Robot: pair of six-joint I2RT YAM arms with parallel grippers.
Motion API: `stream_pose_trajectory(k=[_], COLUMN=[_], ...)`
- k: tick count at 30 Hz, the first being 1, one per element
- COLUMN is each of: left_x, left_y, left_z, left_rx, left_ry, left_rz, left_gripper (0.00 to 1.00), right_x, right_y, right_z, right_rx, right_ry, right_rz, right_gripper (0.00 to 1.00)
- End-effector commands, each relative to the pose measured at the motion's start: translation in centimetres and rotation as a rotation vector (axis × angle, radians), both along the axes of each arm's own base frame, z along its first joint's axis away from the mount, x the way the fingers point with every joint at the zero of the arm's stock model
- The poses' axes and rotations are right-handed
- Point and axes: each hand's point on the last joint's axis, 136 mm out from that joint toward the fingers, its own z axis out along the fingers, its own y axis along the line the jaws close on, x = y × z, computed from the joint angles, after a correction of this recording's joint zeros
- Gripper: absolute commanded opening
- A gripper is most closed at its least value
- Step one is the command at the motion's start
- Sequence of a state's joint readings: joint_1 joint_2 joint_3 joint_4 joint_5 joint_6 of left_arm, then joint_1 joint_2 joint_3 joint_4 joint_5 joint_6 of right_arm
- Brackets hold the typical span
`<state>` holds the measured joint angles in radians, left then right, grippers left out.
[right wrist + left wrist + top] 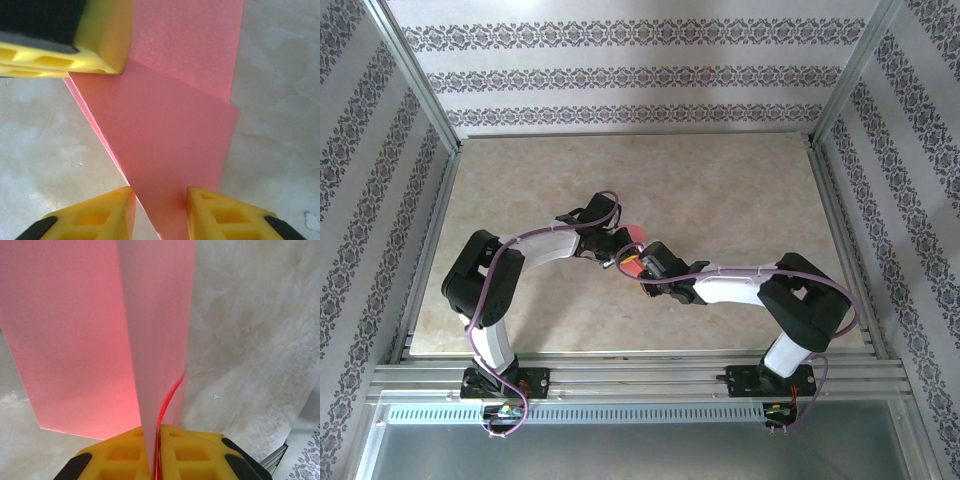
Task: Fold a paper plane with a square sheet of paper (pick it up from the middle)
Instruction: Fourth fold the wing at the center of the table.
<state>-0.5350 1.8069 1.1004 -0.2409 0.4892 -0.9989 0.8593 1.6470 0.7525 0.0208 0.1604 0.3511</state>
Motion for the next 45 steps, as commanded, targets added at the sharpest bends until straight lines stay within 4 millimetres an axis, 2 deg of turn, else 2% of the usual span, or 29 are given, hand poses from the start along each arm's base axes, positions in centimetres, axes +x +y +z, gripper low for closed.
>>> stream_pose_trajectory(k=[1, 8, 25, 30, 37, 42, 45], left_x=[0.0, 0.0, 0.3, 1.0, 2.4, 2.6, 2.7], left_y=[0.3, 0.3, 0.5, 1.3, 4.3, 7.0, 7.4], left_z=[0.2, 0.2, 0.5, 1.1, 2.4, 2.8, 3.5], left_rx=[0.011, 0.012, 0.013, 0.018, 0.044, 0.048, 0.009], left_ry=[0.016, 0.024, 0.016, -0.004, -0.046, -0.076, -0.127], left_rz=[-0.006, -0.005, 0.000, 0.016, 0.084, 0.169, 0.205], left_gripper=[0.11, 0.11, 0.12, 0.20, 0.41, 0.48, 0.49], right_x=[1.3, 1.8, 1.5, 1.3, 1.2, 1.1, 0.9], right_y=[-0.4, -1.0, -0.3, 0.0, 0.6, 0.9, 1.3], right_z=[0.9, 1.8, 1.1, 0.9, 1.1, 0.9, 0.6], right_rx=[-0.018, -0.040, -0.029, -0.003, 0.093, 0.164, 0.217], right_ry=[-0.057, -0.112, -0.082, -0.059, 0.013, 0.080, 0.134], right_rz=[-0.028, -0.034, -0.009, -0.004, -0.013, -0.027, -0.028], right_gripper=[0.34, 0.33, 0.12, 0.08, 0.05, 0.05, 0.05])
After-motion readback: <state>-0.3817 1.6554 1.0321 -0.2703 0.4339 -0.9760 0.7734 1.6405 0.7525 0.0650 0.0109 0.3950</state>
